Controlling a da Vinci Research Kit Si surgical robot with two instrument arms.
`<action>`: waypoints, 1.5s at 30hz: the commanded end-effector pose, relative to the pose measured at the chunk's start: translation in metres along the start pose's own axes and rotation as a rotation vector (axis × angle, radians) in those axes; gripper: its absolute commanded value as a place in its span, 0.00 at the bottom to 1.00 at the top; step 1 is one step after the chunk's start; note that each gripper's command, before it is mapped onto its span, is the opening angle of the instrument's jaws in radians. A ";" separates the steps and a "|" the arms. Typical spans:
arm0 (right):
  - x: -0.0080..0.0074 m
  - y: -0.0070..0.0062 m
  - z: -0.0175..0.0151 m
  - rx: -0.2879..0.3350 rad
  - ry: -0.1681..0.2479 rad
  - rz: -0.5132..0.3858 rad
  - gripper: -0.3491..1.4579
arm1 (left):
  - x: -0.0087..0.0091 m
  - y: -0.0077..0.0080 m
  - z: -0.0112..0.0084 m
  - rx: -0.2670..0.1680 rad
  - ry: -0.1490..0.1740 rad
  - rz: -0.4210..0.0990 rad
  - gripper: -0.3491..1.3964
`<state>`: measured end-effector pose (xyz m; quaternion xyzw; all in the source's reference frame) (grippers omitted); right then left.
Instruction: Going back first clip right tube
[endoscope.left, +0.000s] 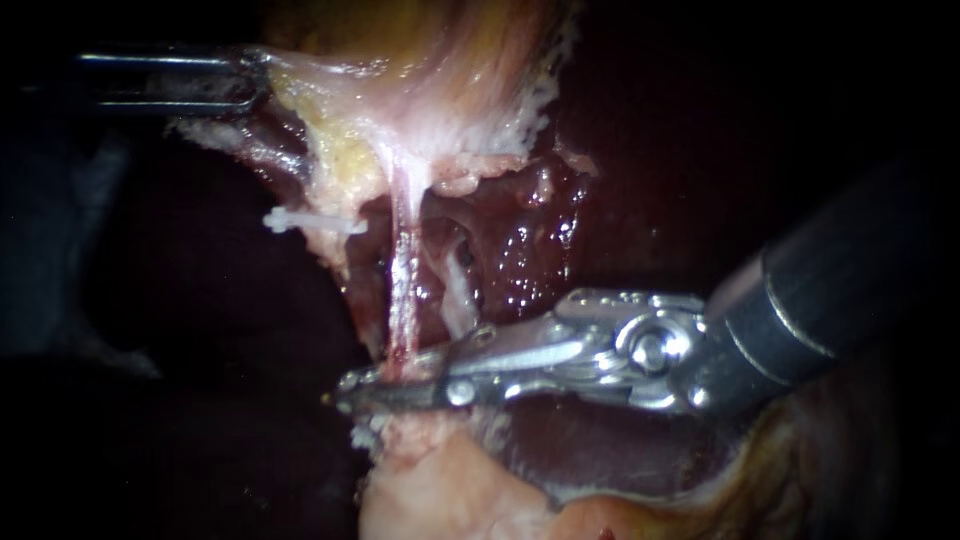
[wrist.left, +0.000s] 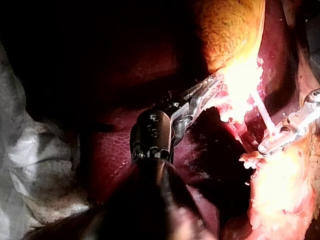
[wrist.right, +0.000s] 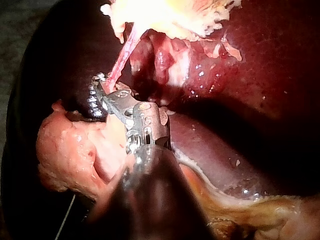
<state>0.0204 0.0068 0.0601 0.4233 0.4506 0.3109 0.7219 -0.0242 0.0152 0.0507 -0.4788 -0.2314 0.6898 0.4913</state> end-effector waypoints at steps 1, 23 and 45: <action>-0.0001 0.0000 0.0000 0.000 0.000 0.000 0.00 | 0.0000 0.0000 0.0000 0.000 0.000 0.000 0.00; -0.0024 0.0035 0.0017 -0.033 0.071 -0.209 0.46 | -0.0001 0.0000 0.0000 0.000 0.000 0.001 0.00; -0.0035 0.0038 -0.0116 -0.178 0.018 -0.575 0.47 | -0.0002 -0.0001 -0.0001 0.000 0.000 0.001 0.00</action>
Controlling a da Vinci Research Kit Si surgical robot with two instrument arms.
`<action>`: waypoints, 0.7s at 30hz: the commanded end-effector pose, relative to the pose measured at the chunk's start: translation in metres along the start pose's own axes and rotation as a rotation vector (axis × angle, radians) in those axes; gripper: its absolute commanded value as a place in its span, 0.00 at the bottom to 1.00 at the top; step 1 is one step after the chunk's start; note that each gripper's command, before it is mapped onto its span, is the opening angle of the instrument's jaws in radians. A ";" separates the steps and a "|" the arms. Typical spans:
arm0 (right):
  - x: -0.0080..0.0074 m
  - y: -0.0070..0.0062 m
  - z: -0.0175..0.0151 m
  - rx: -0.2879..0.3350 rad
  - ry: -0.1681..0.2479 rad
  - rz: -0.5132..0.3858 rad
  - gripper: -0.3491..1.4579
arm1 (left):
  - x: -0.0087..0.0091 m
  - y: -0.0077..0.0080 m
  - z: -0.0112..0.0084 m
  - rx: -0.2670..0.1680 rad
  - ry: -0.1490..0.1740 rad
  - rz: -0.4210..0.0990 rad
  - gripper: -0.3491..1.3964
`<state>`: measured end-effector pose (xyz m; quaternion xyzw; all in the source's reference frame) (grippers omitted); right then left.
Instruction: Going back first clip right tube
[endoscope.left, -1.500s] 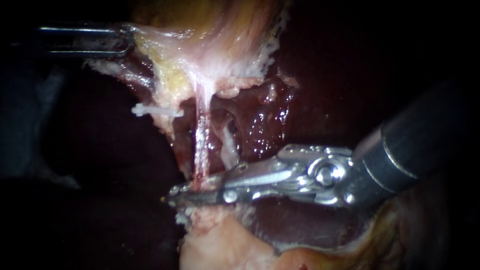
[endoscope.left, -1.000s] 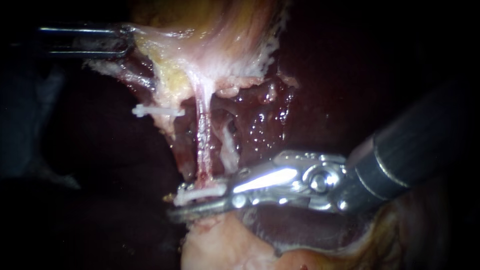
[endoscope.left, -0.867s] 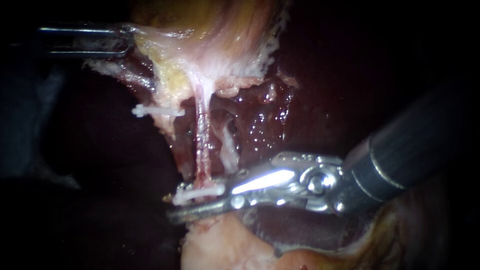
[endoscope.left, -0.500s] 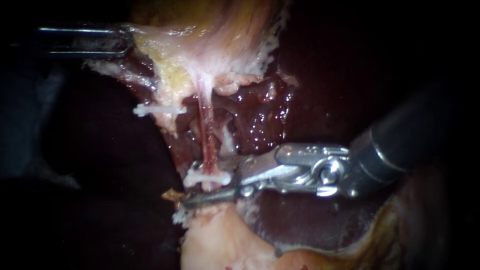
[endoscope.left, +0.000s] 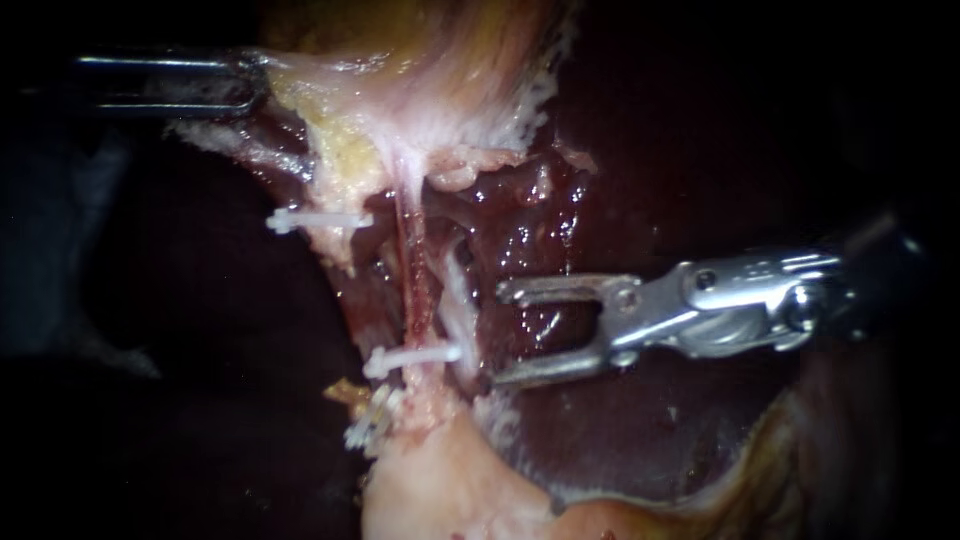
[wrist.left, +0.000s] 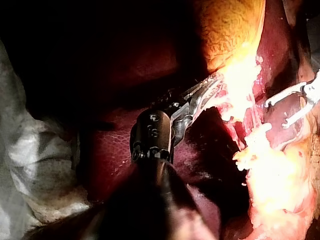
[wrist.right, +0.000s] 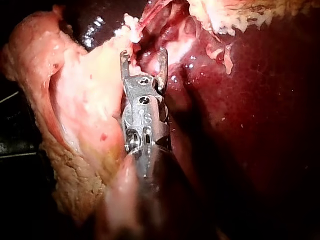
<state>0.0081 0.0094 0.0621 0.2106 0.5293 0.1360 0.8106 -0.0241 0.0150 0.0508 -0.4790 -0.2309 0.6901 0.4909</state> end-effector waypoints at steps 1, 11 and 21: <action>0.0001 0.0001 -0.0006 0.002 0.000 -0.005 0.47 | 0.0000 0.0000 0.0000 0.000 0.000 0.000 0.00; 0.0009 0.0008 -0.0042 -0.019 -0.003 -0.032 0.47 | -0.0002 -0.0001 0.0006 0.003 0.002 0.001 0.00; 0.0010 0.0008 -0.0045 -0.018 -0.003 -0.036 0.47 | -0.0020 -0.0004 0.0039 0.013 -0.016 0.013 0.00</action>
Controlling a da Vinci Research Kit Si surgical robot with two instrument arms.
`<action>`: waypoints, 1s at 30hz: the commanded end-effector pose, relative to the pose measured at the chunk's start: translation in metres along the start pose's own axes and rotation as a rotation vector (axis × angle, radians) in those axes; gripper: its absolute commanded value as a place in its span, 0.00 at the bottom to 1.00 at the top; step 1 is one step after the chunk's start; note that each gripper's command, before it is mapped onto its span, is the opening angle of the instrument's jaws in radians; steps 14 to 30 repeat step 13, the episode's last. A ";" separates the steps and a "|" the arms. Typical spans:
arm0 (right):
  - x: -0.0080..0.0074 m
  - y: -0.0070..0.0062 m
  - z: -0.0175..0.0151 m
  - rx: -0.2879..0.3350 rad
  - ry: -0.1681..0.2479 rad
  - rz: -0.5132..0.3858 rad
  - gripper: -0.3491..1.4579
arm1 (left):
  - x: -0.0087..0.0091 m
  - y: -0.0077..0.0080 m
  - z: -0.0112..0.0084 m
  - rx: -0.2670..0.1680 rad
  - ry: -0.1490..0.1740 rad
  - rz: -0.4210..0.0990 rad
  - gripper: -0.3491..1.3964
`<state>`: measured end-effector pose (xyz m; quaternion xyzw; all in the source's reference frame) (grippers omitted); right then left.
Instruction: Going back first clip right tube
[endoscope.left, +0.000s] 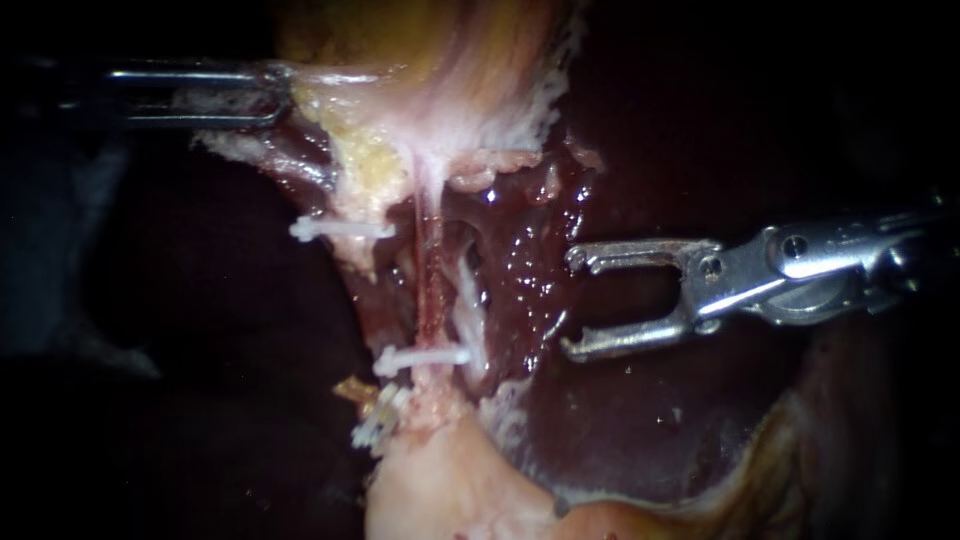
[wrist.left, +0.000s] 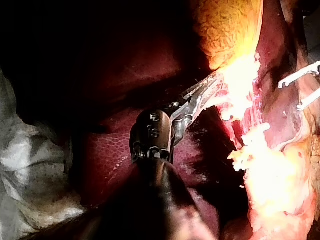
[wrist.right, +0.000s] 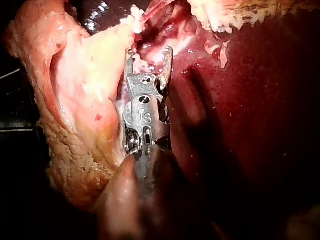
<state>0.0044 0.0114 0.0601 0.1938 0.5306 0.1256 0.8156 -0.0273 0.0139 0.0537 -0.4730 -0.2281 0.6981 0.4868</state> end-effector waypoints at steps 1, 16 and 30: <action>0.0000 -0.0001 0.0000 0.000 0.000 0.000 0.47 | -0.0002 0.0000 0.0004 0.004 -0.004 0.001 0.00; 0.0002 -0.0002 0.0001 -0.001 0.000 0.001 0.47 | -0.0006 -0.0002 0.0009 -0.001 -0.010 0.004 0.00; 0.0002 -0.0002 0.0001 -0.001 0.000 0.001 0.47 | -0.0006 -0.0002 0.0009 -0.001 -0.010 0.004 0.00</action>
